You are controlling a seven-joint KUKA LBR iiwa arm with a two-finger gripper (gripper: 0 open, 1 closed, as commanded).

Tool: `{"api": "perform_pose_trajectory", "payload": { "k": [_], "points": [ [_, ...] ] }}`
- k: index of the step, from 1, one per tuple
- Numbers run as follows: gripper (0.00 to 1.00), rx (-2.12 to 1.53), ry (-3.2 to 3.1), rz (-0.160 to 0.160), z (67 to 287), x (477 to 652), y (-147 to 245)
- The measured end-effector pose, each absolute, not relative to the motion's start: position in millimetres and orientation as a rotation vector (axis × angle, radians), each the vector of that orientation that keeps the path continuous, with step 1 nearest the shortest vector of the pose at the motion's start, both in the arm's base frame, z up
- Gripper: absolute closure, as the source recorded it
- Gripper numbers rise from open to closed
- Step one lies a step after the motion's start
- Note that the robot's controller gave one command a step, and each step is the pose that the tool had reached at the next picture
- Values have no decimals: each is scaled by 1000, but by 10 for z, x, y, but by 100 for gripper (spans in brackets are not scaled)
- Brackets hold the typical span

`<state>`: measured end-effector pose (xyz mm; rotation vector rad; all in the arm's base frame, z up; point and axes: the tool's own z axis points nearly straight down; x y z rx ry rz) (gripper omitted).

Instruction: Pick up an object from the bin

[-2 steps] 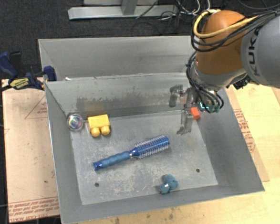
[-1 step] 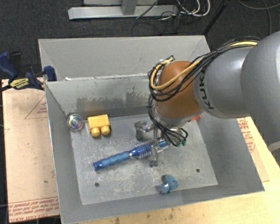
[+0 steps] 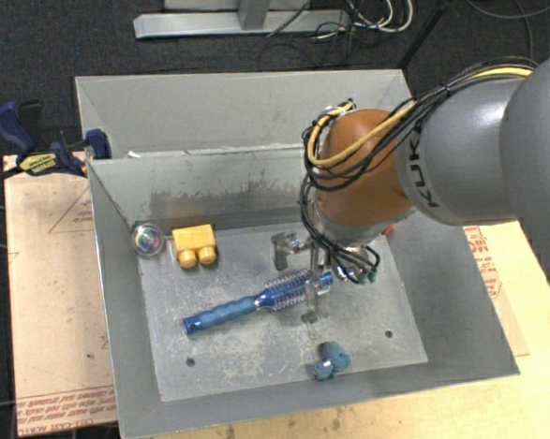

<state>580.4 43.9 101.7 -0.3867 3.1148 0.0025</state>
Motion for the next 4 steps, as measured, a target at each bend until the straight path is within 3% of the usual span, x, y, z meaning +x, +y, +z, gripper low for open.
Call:
{"api": "perform_pose_trajectory", "payload": {
  "k": [1, 2, 3, 4],
  "points": [
    [0, -366, 3116, 3, 1067, 5889, 461],
    [0, -604, 3083, 2, 691, 5837, 486],
    [0, -601, 3083, 4, 693, 5842, 491],
    [100, -601, 3083, 4, 691, 5841, 491]
  ]
}}
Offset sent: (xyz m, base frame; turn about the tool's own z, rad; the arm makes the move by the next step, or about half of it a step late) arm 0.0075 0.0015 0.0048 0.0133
